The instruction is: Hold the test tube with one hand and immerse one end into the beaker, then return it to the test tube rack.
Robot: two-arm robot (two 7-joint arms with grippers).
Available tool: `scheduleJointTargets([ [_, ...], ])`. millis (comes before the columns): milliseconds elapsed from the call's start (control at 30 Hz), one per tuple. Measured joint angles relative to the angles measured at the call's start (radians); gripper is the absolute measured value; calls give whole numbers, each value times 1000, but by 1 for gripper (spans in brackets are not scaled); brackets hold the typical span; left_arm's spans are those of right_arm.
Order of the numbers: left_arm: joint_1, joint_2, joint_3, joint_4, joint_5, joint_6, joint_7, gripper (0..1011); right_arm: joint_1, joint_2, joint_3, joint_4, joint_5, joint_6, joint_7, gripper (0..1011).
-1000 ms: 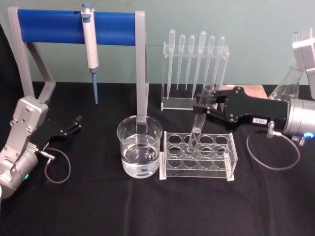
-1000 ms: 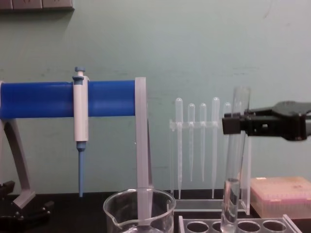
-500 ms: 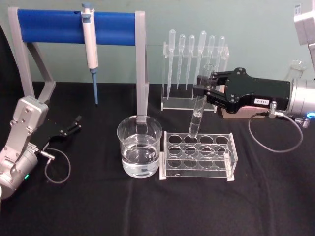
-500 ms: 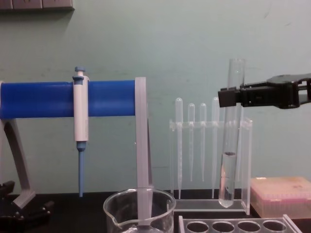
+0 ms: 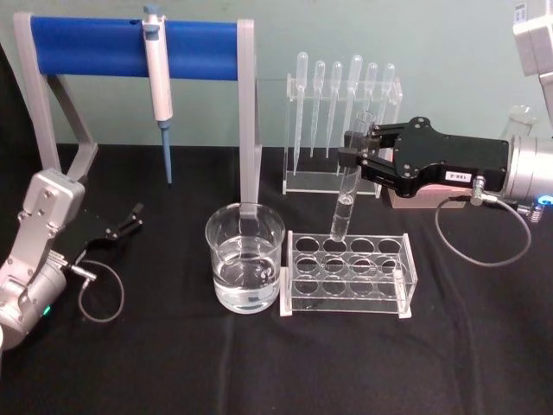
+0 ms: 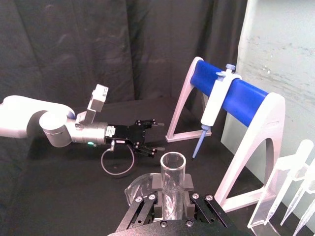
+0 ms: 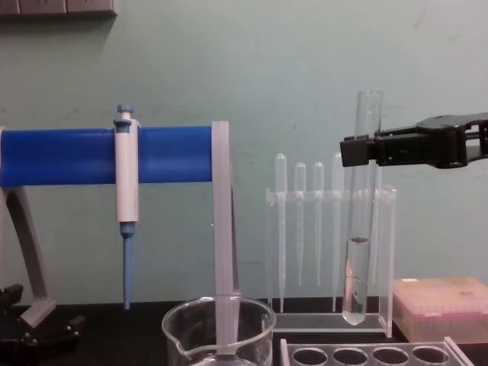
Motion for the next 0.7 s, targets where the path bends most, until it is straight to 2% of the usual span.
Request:
scheduleJointTargets([
  [700, 0, 0, 0, 0, 0, 0, 0, 1000, -1, -1, 3, 0, -1, 0, 1, 241],
])
